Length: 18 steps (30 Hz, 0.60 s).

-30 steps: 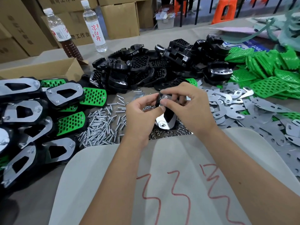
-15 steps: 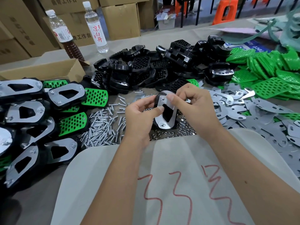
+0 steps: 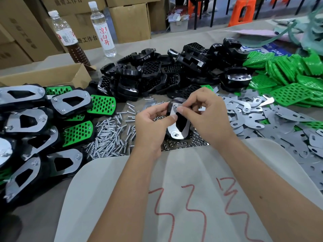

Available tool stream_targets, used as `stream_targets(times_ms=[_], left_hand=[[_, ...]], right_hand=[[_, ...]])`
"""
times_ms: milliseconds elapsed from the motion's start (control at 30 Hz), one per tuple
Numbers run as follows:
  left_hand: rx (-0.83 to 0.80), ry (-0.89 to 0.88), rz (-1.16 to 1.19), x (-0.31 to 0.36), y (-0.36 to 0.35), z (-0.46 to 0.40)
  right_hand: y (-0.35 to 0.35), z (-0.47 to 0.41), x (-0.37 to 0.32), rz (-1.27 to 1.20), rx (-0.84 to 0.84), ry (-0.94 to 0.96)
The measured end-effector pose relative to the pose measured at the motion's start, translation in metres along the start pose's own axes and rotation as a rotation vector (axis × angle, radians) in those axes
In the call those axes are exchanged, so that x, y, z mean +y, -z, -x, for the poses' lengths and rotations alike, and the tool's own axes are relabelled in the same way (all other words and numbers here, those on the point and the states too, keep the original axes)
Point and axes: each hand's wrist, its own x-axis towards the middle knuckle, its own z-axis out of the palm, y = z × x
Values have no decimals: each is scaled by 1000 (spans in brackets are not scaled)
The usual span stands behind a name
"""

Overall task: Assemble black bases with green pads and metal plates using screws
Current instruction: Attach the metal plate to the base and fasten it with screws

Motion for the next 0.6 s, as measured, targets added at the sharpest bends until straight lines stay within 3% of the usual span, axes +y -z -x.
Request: stream_targets(times_ms=[200, 367, 600], left_hand=[[68, -111, -147, -1, -4, 1], [122, -268, -275, 6, -9, 7], [147, -319, -333, 11, -13, 13]], right_hand=[[-3, 3, -6, 80, 31, 116], [-7, 1, -7, 309, -31, 241], [-4, 0, -5, 361, -42, 292]])
